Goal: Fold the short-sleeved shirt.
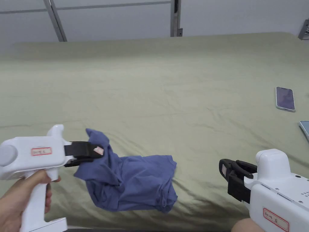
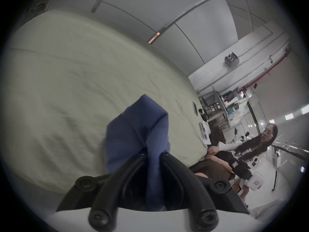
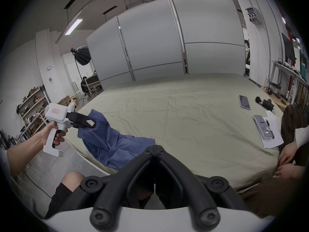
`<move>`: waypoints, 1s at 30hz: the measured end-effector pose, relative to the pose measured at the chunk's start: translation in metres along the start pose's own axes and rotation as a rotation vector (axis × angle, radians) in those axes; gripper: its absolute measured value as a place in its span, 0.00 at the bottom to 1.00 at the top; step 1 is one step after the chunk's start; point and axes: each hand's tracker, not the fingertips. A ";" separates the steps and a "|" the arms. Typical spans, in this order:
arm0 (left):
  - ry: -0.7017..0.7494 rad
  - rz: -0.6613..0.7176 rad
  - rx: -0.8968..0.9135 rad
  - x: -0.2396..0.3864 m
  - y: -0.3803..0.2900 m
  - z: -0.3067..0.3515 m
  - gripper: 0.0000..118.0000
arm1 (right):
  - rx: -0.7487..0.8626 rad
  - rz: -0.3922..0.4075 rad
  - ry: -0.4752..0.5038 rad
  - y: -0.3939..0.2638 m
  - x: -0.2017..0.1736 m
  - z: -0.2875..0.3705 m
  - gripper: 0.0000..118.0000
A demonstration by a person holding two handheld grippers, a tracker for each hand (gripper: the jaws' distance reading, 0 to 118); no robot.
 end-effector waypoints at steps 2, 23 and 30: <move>-0.018 -0.028 -0.037 0.023 -0.003 -0.021 0.07 | -0.001 -0.007 -0.011 -0.002 0.004 0.003 0.02; -0.033 0.067 -0.210 0.057 -0.045 -0.164 0.88 | 0.005 -0.079 -0.079 -0.012 0.036 0.029 0.02; 0.055 -0.078 -0.028 0.066 -0.025 -0.090 0.80 | 0.015 -0.041 -0.035 -0.001 0.020 0.022 0.02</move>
